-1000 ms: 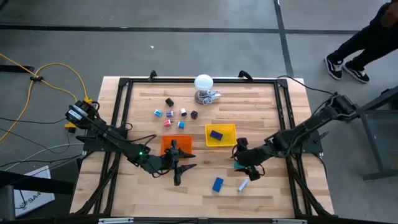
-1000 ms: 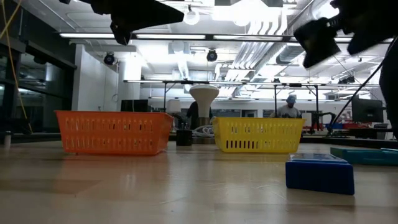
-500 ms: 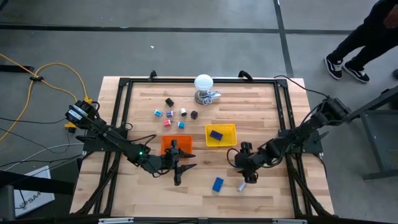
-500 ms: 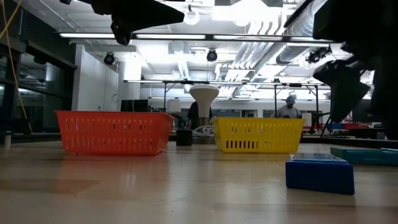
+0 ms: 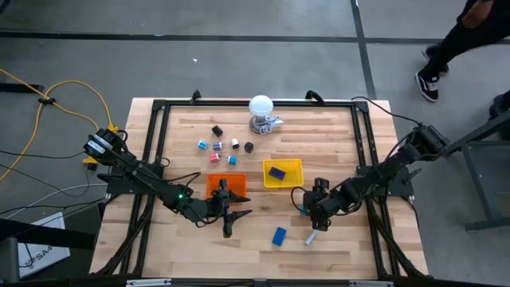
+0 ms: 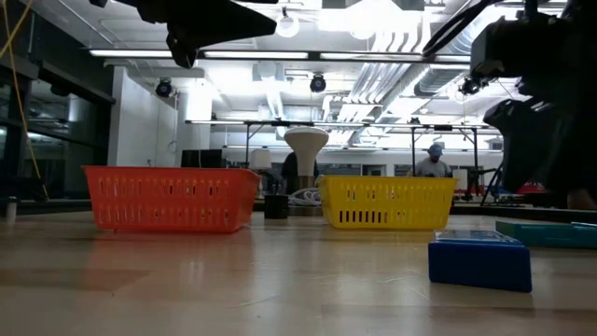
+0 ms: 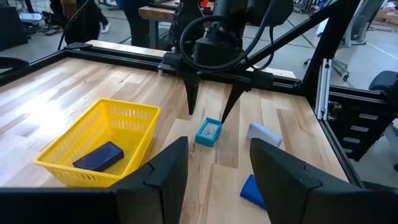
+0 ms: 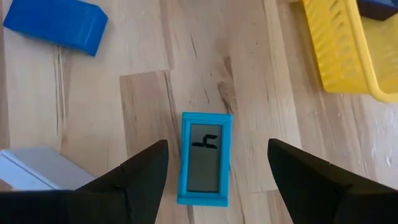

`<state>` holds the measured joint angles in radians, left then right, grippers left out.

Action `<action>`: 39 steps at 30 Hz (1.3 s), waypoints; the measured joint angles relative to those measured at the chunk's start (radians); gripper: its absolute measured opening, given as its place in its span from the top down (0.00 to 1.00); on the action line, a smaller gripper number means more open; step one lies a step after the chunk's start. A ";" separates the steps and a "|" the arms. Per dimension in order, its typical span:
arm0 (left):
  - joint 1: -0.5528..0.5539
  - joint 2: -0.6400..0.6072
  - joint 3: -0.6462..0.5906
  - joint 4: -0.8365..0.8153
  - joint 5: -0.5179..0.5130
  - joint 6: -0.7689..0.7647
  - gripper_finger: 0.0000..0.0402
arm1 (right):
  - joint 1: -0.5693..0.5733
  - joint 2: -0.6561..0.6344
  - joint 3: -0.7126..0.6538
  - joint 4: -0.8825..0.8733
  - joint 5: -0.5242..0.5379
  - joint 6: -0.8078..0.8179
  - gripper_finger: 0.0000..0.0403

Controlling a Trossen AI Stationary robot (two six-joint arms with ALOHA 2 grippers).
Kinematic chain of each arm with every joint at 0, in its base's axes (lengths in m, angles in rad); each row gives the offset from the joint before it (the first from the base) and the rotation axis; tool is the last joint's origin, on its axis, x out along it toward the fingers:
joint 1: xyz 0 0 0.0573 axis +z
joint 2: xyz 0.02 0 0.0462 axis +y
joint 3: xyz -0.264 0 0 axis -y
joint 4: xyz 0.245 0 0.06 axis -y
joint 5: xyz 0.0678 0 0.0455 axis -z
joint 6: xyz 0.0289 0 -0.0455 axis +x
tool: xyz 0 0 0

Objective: Pick & Place Office items
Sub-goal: Put the light blue digital clock into the yellow bin

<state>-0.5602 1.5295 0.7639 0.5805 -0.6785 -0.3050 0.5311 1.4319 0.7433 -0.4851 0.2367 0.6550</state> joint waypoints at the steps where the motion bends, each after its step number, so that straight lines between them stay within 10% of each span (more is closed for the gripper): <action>1: 0.000 0.000 0.000 -0.002 0.000 0.000 0.59 | -0.001 0.000 0.000 -0.004 0.000 0.010 0.35; 39: -0.014 0.000 0.001 -0.019 0.001 -0.003 0.59 | 0.008 0.154 0.001 0.007 -0.061 0.030 0.37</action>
<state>-0.5747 1.5299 0.7645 0.5617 -0.6777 -0.3077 0.5388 1.5856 0.7441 -0.4778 0.1759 0.6849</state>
